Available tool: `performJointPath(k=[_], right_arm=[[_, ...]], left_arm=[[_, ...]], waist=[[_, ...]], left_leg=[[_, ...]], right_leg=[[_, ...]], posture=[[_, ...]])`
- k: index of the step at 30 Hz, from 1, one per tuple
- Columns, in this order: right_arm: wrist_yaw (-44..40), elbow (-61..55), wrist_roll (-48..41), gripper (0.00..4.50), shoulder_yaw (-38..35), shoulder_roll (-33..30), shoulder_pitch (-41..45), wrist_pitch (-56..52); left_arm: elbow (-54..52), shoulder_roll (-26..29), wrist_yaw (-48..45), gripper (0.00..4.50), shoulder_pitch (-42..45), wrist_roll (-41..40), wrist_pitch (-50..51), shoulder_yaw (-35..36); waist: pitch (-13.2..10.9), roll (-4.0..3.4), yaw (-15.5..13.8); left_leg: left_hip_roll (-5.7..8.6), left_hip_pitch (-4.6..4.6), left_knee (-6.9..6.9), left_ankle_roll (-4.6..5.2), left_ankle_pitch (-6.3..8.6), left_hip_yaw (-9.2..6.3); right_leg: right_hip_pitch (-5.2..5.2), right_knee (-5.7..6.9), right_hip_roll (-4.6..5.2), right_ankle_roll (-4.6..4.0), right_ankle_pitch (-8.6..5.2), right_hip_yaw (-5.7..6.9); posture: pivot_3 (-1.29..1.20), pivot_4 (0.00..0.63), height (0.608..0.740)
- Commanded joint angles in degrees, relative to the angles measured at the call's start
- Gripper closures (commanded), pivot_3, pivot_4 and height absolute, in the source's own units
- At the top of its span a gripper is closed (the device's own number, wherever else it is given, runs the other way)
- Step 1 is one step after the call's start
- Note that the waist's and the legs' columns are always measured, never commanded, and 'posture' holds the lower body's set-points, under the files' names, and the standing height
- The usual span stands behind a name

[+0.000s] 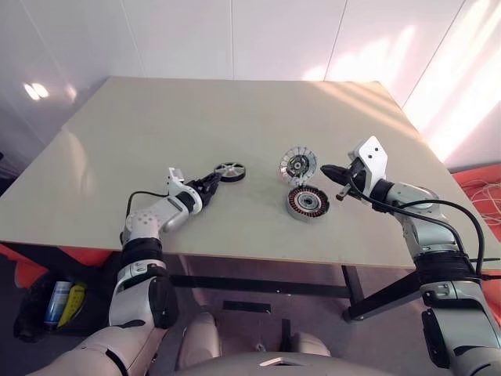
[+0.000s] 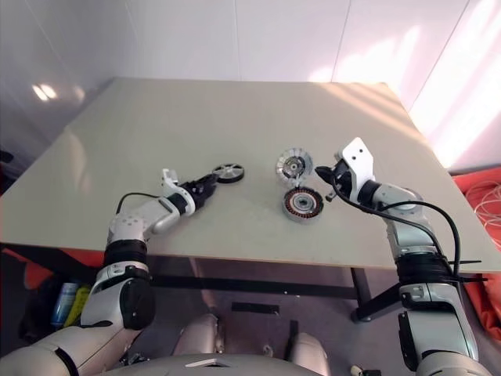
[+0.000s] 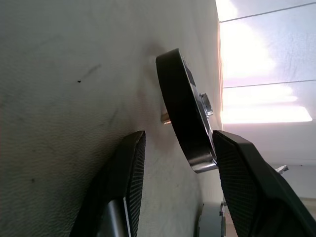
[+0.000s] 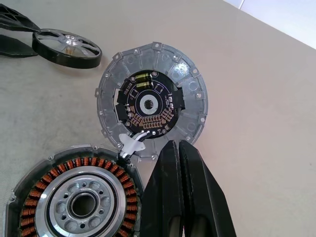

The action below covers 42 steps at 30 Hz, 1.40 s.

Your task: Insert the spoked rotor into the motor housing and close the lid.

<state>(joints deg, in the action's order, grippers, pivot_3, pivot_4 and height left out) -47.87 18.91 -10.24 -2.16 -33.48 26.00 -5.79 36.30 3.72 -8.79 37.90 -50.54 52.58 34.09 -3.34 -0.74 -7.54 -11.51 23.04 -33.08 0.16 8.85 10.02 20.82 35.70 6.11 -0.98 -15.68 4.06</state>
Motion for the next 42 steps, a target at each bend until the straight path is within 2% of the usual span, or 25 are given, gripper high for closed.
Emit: performJointPath(k=[1,9,17,20,24,25,33,42], right_arm=[[0.0,-2.9,-1.2,4.48,-1.5,-0.4,0.6,0.3],[-0.1,-2.5,-0.8,4.48,-1.0,-0.2,0.6,0.5],[0.1,-2.9,-0.9,4.48,-1.3,-0.5,0.1,0.4],[0.2,-3.0,-0.9,4.50,-1.4,-0.6,0.1,0.3],[0.3,-3.1,-0.9,4.50,-1.6,-0.7,0.3,0.3],[0.3,-3.1,-0.9,4.50,-1.6,-0.8,0.4,0.2],[0.2,-3.4,-1.3,4.50,-2.2,-1.5,0.6,0.0],[-1.4,-0.7,-0.6,4.50,-4.7,-8.0,-1.4,-0.4]], left_arm=[[3.4,0.2,-1.9,2.20,1.9,-0.5,-1.0,0.4],[7.2,-0.6,-6.3,2.20,4.8,-2.4,-0.7,1.4],[10.6,-1.0,-6.0,2.20,7.0,-1.7,-3.6,2.6],[11.8,-0.8,-5.5,2.79,7.2,-1.3,-5.0,2.8],[12.9,-0.7,-5.0,4.02,7.4,-0.8,-5.8,2.6],[13.1,-0.6,-5.0,4.13,7.4,-0.7,-5.8,2.6],[13.1,-0.5,-5.7,4.13,7.4,-0.1,-5.4,1.7],[2.1,0.3,-11.2,4.13,4.3,-5.7,8.8,0.2]], waist=[[0.0,0.00,-0.1],[0.0,0.00,-0.3],[0.0,0.00,-0.8],[0.0,0.00,-1.0],[0.0,0.00,-1.0],[0.0,0.00,-1.0],[0.0,0.00,-1.0],[0.0,0.02,-1.1]], left_leg=[[0.02,-0.03,0.00,0.00,0.00,0.00],[0.10,-0.07,-0.03,-0.01,-0.01,-0.03],[0.11,-0.02,-0.04,0.04,0.02,-0.03],[0.09,-0.03,-0.04,0.04,0.02,-0.03],[0.09,-0.06,-0.04,0.04,0.01,-0.03],[0.09,-0.08,-0.04,0.03,0.01,-0.03],[0.09,-0.08,-0.04,0.03,0.01,-0.04],[0.11,0.09,-0.04,0.14,0.08,-0.02]], right_leg=[[-0.03,0.00,0.01,0.02,0.01,0.00],[-0.13,-0.03,0.09,0.17,0.11,-0.02],[-0.09,-0.07,0.09,0.18,0.12,-0.02],[-0.09,-0.07,0.09,0.18,0.12,-0.02],[-0.10,-0.06,0.09,0.19,0.12,-0.02],[-0.12,-0.06,0.09,0.19,0.12,-0.02],[-0.13,-0.06,0.09,0.20,0.13,-0.02],[-0.04,-0.19,0.10,0.21,0.13,-0.01]], posture=[[0.00,0.000,0.740],[0.00,0.000,0.740],[0.00,0.000,0.740],[0.00,0.000,0.740],[0.00,0.000,0.740],[0.00,0.000,0.740],[0.00,0.000,0.740],[0.00,0.000,0.740]])
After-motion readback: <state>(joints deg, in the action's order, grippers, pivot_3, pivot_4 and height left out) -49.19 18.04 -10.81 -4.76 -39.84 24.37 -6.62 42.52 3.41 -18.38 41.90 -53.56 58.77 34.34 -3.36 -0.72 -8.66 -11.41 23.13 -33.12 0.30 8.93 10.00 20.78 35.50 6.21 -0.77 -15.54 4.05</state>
